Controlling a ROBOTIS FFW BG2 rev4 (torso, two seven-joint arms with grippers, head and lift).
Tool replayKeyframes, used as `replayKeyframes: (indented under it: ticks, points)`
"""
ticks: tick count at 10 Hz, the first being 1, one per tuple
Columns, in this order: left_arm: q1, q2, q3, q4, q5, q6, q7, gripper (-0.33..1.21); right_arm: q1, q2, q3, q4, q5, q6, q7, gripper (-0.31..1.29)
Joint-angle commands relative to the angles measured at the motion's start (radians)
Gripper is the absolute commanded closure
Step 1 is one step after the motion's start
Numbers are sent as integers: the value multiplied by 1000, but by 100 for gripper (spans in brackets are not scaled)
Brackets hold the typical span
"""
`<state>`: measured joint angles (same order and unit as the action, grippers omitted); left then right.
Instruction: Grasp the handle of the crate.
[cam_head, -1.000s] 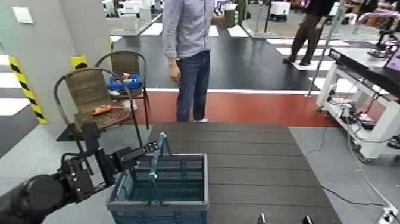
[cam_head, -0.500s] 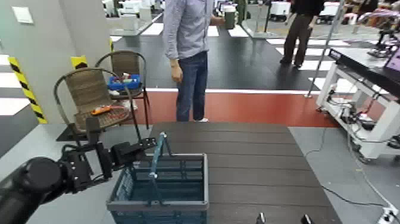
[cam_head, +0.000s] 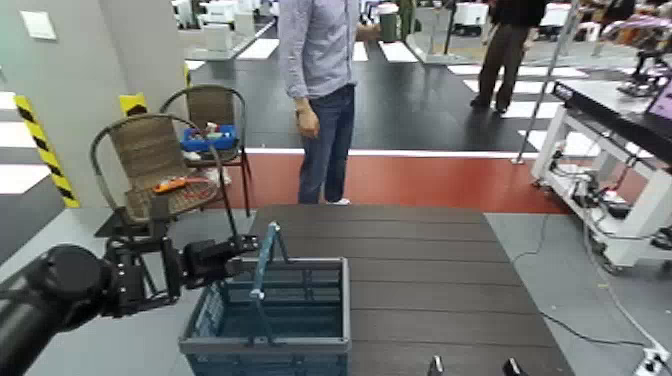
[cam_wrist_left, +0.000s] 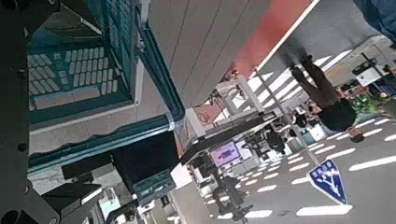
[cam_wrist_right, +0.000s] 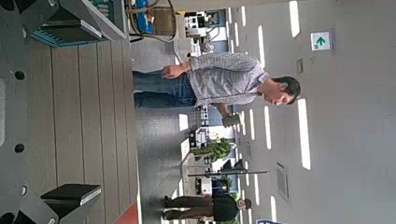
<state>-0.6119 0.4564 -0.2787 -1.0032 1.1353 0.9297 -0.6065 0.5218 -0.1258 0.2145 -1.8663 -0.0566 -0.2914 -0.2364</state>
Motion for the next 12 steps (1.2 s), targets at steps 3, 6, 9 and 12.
replayKeyframes:
  ticks: [3, 6, 9, 12]
  points:
    - [-65, -5, -73, 98, 0, 55, -95, 13, -8, -2, 3, 9, -6, -2, 6, 15]
    - [-77, -13, -94, 104, 1, 63, -119, 16, -12, -5, 5, 13, -11, -5, 6, 15]
    - [-80, -19, -119, 104, 34, 67, -130, 53, -16, -6, 6, 16, -15, -6, 8, 15]
    - [-86, -19, -129, 103, 35, 67, -147, 108, -19, -8, 8, 21, -17, -8, 8, 15]
